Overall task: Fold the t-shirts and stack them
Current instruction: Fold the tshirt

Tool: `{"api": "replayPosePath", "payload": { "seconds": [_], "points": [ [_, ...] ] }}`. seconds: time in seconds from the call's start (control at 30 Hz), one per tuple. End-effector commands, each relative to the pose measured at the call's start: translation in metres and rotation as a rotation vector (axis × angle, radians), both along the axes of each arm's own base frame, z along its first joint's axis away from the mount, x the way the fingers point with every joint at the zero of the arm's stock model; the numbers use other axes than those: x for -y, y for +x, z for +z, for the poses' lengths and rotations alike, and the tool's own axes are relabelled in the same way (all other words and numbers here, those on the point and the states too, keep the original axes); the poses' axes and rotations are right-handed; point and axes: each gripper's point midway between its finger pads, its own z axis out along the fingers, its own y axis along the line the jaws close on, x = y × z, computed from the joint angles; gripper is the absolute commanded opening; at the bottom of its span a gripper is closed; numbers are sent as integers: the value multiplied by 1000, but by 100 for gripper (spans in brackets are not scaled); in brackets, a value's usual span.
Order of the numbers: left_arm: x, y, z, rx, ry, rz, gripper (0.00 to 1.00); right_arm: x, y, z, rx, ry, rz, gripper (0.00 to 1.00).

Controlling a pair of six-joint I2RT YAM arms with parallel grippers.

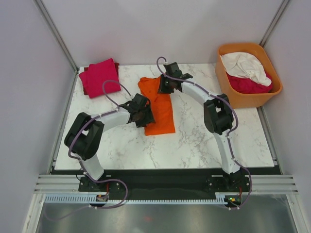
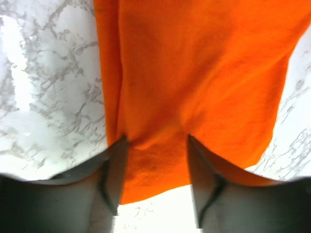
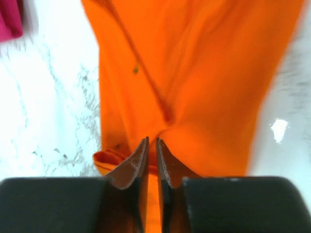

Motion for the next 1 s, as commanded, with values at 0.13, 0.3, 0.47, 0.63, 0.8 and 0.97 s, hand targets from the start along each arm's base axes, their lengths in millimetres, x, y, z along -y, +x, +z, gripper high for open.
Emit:
{"api": "replayPosePath", "payload": {
  "seconds": [0.13,0.3,0.47,0.63,0.8,0.97],
  "points": [
    [-12,9,63,170,0,23,84,58,-11,111,249,-115,-72,87],
    [-16,-14,63,144,-32,15,79,99,-82,73,176,-107,-93,94],
    [-20,-36,48,110,-71,35,78,83,-164,10,-60,78,45,92],
    [-15,-53,33,90,-144,14,84,78,-189,-8,-111,156,75,89],
    [-14,-59,16,65,-165,22,89,84,-201,-31,-155,120,80,86],
    [-15,-68,-5,22,-168,21,88,79,-215,-50,-228,175,87,76]
  ]
}}
